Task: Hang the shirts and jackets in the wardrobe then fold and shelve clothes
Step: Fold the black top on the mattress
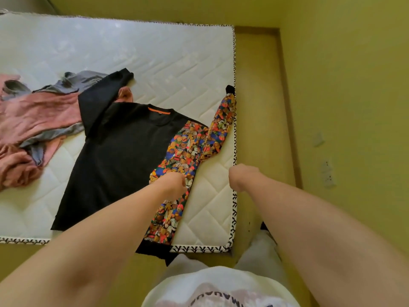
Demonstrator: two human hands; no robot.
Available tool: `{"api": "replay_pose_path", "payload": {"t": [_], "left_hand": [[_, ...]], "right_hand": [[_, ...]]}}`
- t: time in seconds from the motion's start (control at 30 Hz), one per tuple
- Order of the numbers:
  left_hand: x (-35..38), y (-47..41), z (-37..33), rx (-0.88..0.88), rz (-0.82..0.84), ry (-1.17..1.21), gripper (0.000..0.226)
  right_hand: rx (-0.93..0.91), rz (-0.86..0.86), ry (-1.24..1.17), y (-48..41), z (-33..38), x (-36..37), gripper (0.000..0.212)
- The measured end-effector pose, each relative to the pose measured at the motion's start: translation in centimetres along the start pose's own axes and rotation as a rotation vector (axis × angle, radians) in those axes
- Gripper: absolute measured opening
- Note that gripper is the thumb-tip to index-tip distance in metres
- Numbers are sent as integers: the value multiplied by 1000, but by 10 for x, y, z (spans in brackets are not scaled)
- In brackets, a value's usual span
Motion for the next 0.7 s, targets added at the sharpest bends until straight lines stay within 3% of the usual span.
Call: {"api": "replay_pose_path", "payload": {"t": [0.33, 0.47, 0.6, 0.7], "left_hand": [[-22, -39, -88, -293, -127, 239, 18], [-31, -31, -116, -324, -108, 227, 15], [-71, -44, -120, -333, -193, 207, 18], [-91, -62, -123, -335, -251, 233, 23]], "right_hand": [[-222, -2, 135, -79, -115, -55, 9], [-238, -1, 217, -86, -150, -93, 8], [-243, -70, 245, -103, -160, -137, 17], [-237, -108, 249, -123, -169, -154, 11]]}}
Point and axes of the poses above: each hand's wrist, its own y-axis away from the middle knuckle, its own x-axis out of the palm, z = x × y, the point moved 8 cm from there along -y, towards the middle knuckle, and after that the axes turned 3 degrees about -z, right-handed, at the moved point
